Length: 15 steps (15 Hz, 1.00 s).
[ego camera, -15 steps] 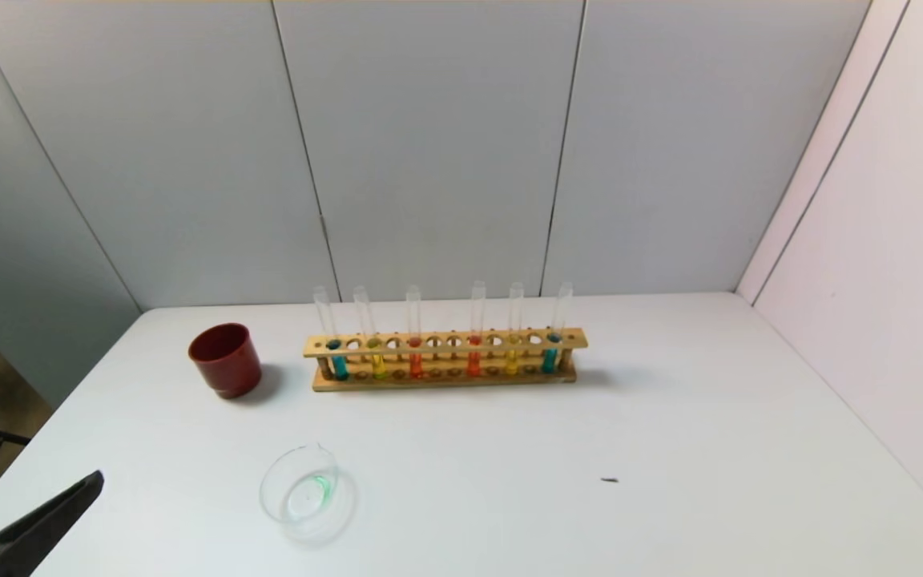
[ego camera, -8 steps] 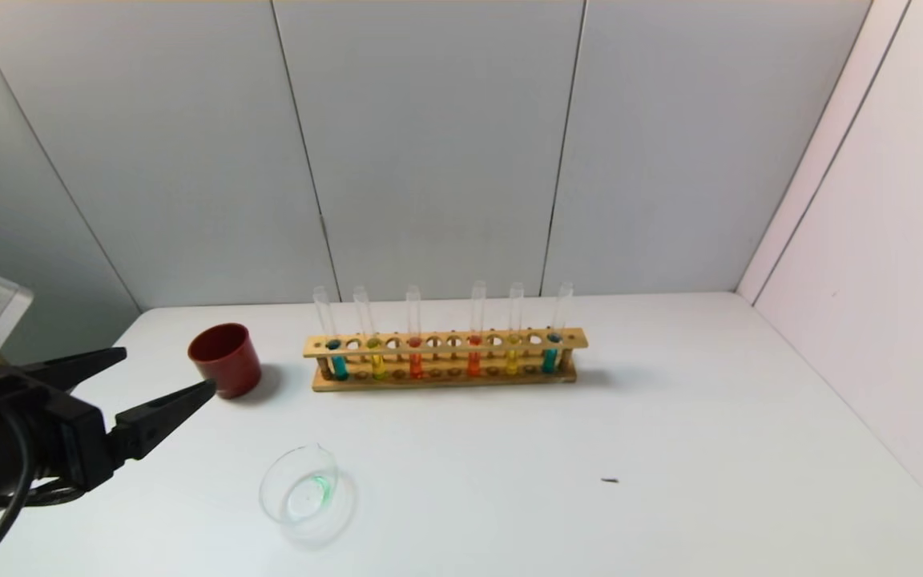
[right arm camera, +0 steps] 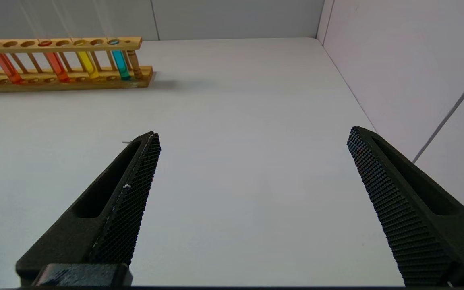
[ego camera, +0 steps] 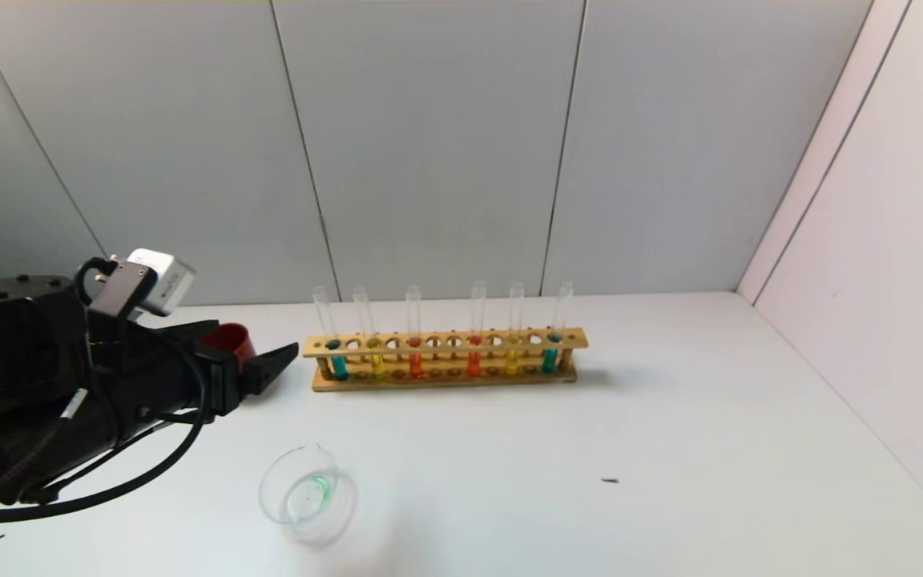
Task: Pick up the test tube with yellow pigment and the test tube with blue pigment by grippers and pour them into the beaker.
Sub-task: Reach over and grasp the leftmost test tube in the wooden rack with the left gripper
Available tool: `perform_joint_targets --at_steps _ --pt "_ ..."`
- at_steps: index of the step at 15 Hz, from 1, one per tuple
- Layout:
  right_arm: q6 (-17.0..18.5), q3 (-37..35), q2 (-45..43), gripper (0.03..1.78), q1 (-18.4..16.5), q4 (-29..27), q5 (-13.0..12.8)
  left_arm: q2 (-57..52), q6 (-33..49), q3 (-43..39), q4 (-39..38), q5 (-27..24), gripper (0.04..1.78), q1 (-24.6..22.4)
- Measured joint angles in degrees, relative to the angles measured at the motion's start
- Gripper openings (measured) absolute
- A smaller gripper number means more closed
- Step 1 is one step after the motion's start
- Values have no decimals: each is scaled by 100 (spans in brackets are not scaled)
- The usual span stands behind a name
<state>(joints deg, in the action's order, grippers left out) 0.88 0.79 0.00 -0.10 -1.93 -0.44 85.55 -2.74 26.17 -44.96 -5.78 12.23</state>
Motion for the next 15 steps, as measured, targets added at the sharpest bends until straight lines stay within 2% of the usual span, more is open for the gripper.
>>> perform_joint_targets --at_steps 7,15 --pt "0 0 0 170 0 0 0 1440 96 631 -774 378 175 107" --pt "0 0 0 170 0 0 0 2450 134 1556 -816 493 175 102"
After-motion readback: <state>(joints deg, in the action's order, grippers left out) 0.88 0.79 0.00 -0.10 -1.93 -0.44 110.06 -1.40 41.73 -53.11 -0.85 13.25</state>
